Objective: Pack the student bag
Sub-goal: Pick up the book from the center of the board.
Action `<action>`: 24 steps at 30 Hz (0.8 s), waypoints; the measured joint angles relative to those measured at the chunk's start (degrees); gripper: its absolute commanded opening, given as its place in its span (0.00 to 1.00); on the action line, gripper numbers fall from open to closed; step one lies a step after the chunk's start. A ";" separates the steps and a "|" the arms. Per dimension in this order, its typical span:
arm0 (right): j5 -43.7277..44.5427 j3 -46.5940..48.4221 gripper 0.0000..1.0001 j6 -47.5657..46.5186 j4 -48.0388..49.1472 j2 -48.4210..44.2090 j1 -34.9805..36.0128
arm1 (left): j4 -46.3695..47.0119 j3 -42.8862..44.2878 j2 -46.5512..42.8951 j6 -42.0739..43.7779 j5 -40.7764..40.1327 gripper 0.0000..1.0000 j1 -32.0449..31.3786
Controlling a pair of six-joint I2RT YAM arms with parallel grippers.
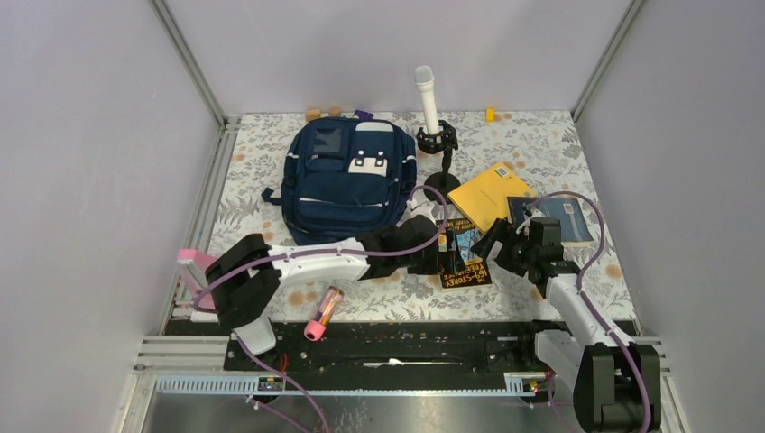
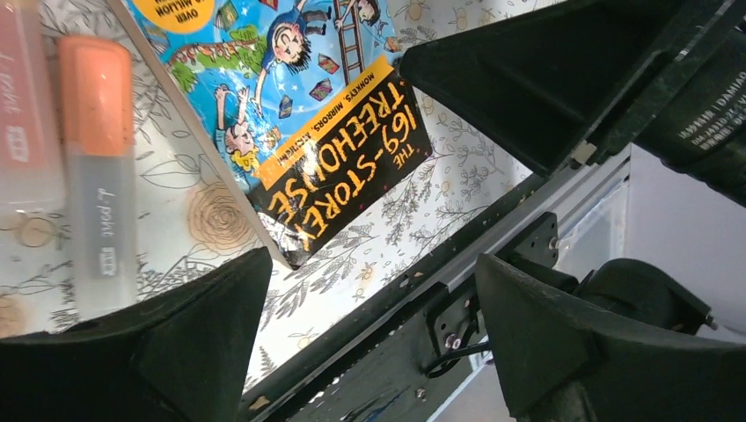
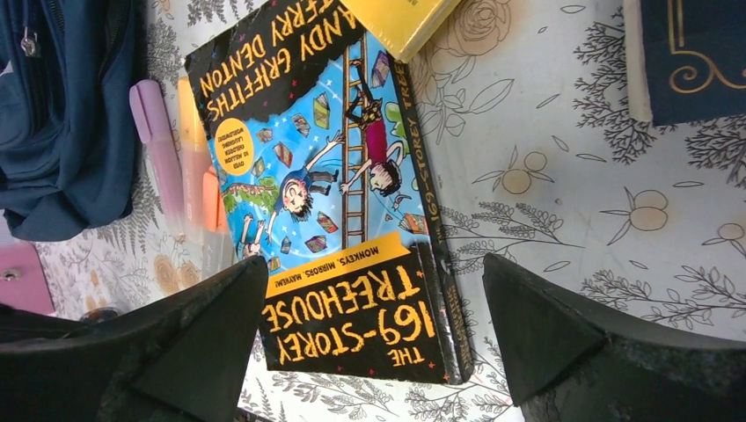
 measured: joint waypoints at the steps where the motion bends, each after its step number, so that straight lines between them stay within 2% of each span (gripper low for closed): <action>1: -0.44 0.00 1.00 0.00 0.04 0.09 -0.02 | 0.92 -0.26 0.63 -1.33 -0.07 0.81 -0.26; 4: -1.66 0.00 1.00 0.00 0.35 1.33 -0.02 | 3.58 -1.51 2.51 -4.37 -0.24 0.75 -0.68; 11: -3.67 0.00 1.00 0.24 0.63 4.44 -0.02 | 5.27 -3.13 7.54 -6.27 -1.36 0.77 -0.79; 16: -6.91 0.33 1.00 0.59 1.57 7.78 -0.09 | 5.07 -3.13 7.98 -6.25 -3.21 0.79 -0.79; 24: -13.33 1.33 0.96 0.79 3.63 12.13 -0.42 | 11.21 -5.81 9.92 -5.81 -2.80 0.48 0.90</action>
